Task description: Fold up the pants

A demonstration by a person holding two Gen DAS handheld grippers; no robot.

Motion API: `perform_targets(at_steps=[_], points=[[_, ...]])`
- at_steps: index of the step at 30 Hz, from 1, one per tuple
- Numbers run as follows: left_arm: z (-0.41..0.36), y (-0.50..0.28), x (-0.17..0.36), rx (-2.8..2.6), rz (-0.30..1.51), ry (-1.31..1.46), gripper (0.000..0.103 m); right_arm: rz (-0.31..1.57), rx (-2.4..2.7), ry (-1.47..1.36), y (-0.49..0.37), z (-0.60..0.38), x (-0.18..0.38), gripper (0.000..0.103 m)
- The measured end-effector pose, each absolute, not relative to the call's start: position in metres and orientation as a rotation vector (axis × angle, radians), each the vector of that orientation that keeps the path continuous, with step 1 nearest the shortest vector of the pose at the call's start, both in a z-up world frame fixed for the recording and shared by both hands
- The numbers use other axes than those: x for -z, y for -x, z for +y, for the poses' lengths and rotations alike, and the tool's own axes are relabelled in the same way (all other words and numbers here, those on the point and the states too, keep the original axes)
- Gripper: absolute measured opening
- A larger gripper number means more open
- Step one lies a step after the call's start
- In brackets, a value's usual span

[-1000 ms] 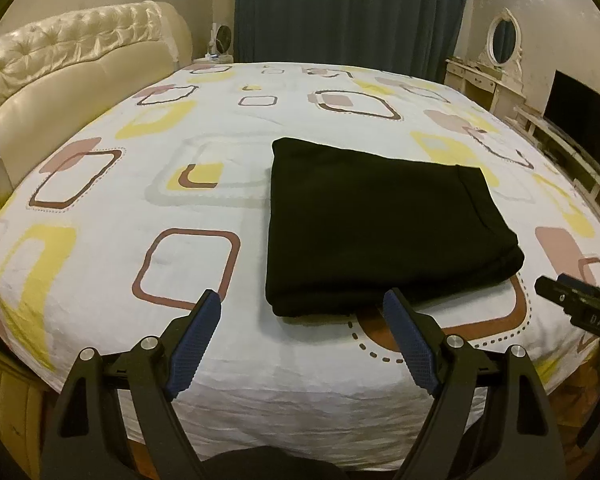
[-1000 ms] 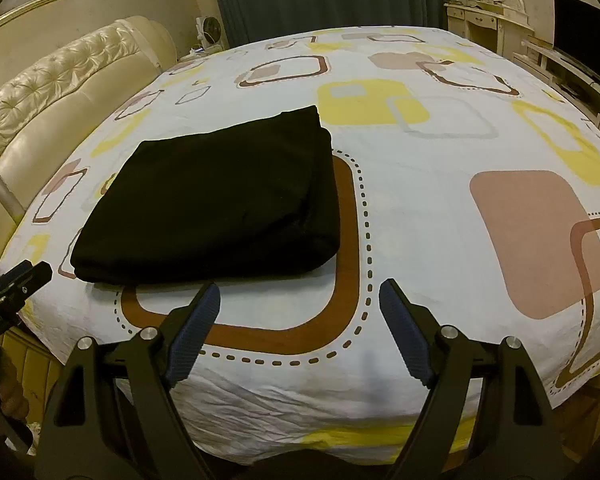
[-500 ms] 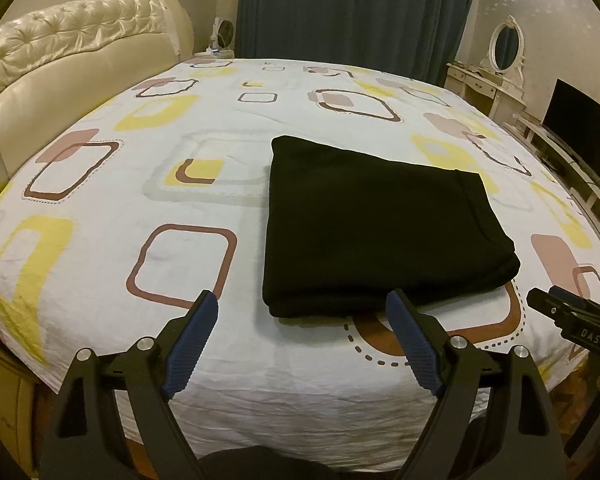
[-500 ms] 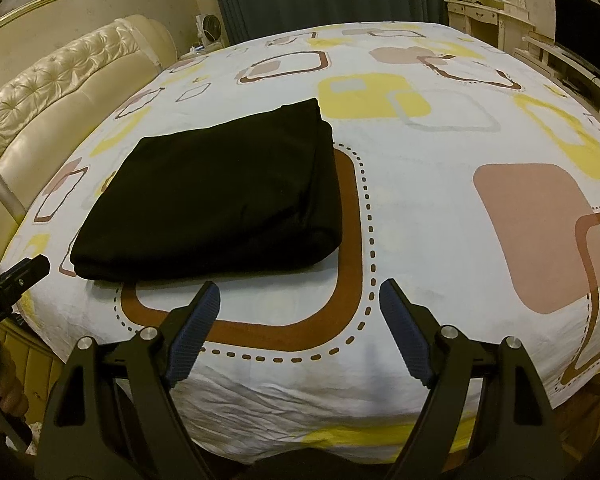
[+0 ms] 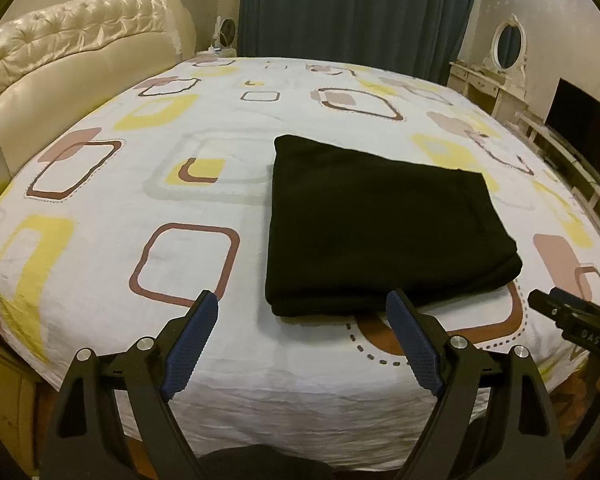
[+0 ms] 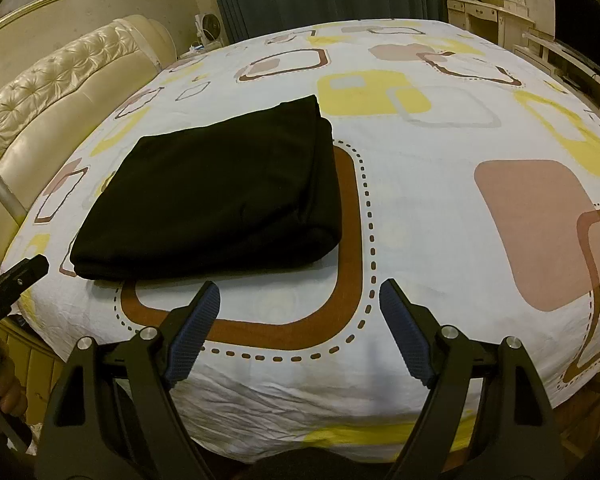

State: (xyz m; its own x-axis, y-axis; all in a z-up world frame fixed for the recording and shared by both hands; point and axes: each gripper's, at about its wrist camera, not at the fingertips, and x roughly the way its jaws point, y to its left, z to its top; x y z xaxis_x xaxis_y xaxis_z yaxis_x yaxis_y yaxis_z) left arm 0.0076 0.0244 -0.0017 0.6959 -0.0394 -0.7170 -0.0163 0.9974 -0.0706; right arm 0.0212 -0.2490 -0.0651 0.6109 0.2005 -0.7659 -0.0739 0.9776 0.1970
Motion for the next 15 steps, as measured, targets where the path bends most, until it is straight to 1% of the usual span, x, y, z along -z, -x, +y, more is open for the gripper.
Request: perform_targets(at_steps=[15], points=[[0.0247, -0.0072, 0.0023, 0.004, 0.798, 0.075, 0.085, 0.913, -0.163, -0.158, -0.0206, -0.2481, 0.0672, 0.082]])
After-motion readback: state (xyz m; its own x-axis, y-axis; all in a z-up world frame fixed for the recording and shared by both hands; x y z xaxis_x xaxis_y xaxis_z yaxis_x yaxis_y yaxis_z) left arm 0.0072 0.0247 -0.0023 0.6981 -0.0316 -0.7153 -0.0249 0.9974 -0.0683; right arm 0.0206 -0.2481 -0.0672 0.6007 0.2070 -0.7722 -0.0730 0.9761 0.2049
